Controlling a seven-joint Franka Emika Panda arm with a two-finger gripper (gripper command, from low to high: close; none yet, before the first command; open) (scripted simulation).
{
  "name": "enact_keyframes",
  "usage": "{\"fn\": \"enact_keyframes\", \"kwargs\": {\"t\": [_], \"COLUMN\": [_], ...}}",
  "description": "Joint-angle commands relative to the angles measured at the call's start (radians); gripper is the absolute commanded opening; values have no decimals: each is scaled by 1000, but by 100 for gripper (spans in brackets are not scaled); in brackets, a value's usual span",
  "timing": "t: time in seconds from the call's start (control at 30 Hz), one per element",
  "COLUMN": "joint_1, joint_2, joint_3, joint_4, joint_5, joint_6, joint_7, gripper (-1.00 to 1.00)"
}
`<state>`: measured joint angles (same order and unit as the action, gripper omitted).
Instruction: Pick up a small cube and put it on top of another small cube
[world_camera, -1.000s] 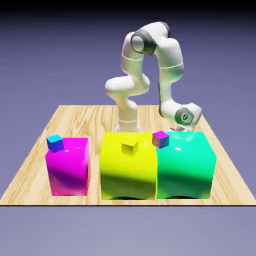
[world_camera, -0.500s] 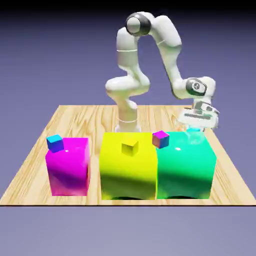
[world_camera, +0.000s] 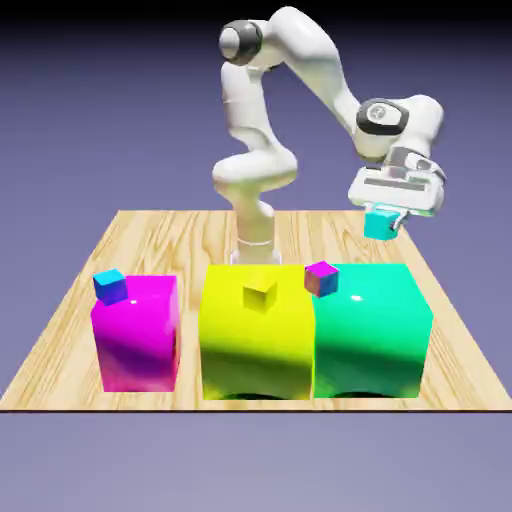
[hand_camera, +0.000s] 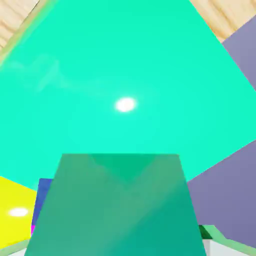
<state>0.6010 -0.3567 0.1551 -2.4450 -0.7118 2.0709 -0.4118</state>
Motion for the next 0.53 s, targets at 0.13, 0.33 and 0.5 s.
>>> {"fn": "enact_keyframes", "kwargs": {"t": [0.13,0.33,0.5], "joint_1": [34,-2,-2], "joint_2": [-41,42,42], "joint_3": [-181,-253,-253], "joint_4": [21,-55,-56], "joint_5": [60,15,14], "joint_6": [-55,75,76], "joint_7": [-149,-109,-109], "gripper": [-100,-100,100]}}
